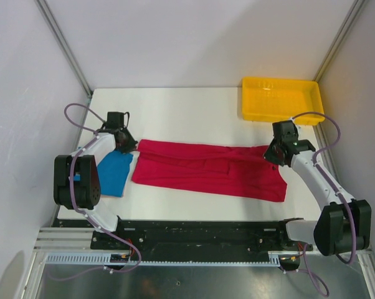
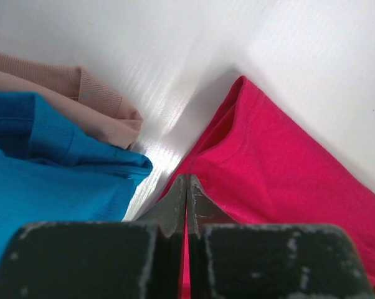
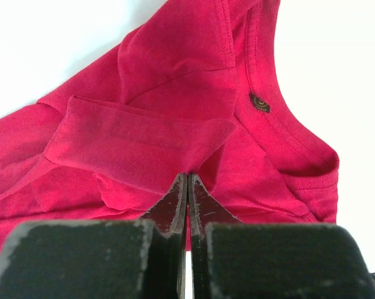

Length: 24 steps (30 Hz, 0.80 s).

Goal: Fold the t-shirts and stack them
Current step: Fold the other side of the tshirt into a rectangle

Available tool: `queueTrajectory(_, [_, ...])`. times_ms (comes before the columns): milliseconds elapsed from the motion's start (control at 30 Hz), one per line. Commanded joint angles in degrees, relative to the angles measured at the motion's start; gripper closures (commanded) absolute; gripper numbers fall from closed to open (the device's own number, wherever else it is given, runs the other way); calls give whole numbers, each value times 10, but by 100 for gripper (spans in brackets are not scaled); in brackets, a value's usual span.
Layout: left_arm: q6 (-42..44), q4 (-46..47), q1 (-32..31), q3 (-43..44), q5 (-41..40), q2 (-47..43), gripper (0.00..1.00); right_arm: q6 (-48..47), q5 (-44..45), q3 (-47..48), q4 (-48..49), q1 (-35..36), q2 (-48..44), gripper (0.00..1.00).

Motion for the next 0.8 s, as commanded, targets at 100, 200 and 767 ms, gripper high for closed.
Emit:
queueTrajectory(100, [-2,1,6,4,-12,-32,100,11,2,0,-32,-7,-38,100])
queueTrajectory(200, [0,0,6,-3,-14,-37,100,13,-5,-11,-32,-7,-44,100])
queueTrajectory(767, [22,1,22,-30,29,-35,65,-29,-107,-75,45,-7,-85,58])
